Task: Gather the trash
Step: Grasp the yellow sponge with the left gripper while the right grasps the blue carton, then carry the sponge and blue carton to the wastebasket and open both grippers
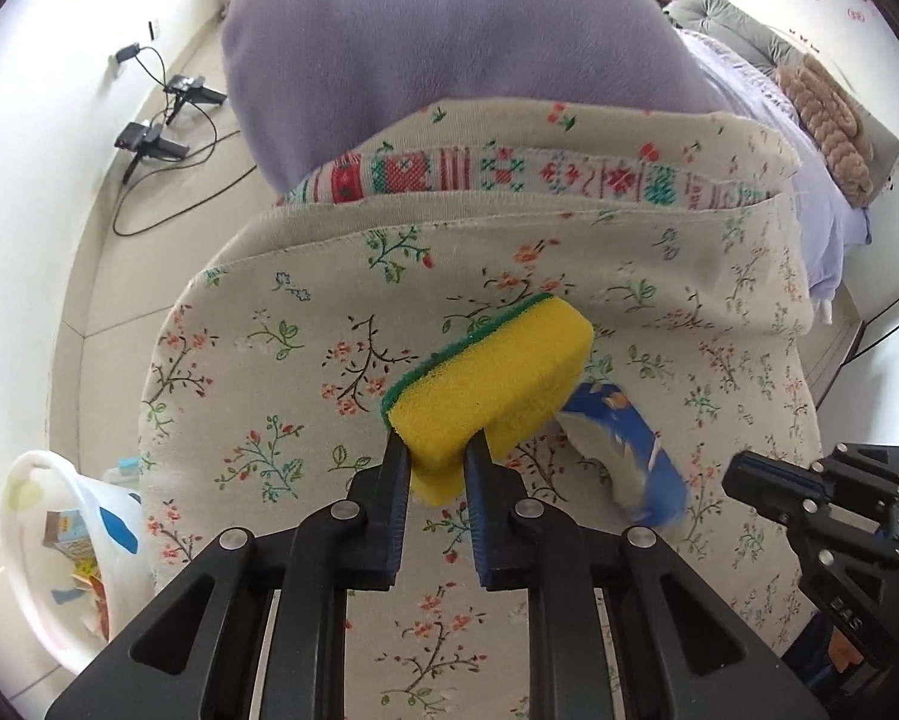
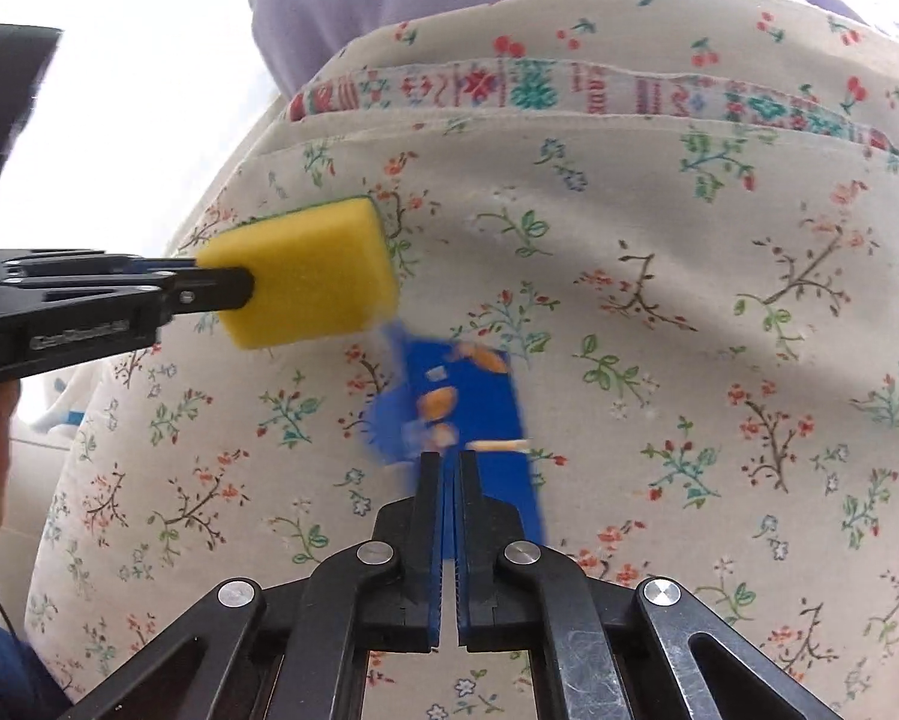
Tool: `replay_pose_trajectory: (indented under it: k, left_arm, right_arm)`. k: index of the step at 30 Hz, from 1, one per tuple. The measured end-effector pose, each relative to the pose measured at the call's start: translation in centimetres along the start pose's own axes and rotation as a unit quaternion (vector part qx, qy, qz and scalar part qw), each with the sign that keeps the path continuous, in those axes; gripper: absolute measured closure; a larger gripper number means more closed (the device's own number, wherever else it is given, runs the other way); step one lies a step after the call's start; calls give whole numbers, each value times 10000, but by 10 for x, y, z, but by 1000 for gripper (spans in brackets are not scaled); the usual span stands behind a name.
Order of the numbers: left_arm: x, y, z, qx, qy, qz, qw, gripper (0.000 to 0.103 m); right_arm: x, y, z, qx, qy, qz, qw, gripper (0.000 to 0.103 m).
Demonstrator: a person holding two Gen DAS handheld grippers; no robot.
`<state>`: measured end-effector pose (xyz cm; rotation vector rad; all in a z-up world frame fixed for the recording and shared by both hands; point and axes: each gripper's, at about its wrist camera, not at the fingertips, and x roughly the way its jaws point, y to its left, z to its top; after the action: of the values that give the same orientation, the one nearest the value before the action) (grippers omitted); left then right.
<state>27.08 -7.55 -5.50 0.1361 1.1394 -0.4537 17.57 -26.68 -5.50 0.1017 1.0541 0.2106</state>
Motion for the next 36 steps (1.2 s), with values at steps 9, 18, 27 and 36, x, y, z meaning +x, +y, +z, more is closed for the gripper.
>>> replay_pose_trajectory:
  k: [9, 18, 27, 36]
  left_arm:
    - [-15, 16, -11, -420, -13, 164, 9990, 85]
    - [-34, 32, -19, -587, -95, 137, 9981, 85]
    - [-50, 52, -28, -797, -154, 58, 9967, 85]
    - [-71, 79, -34, -1129, -285, 68, 9932, 85]
  right_arm:
    - [39, 21, 3, -314, 118, -121, 9994, 21]
    - [91, 59, -17, -1483, 515, -1176, 9806, 20]
    - [51, 2, 8, -56, -34, -653, 9978, 52]
    - [38, 22, 13, -2, -166, 156, 9997, 52]
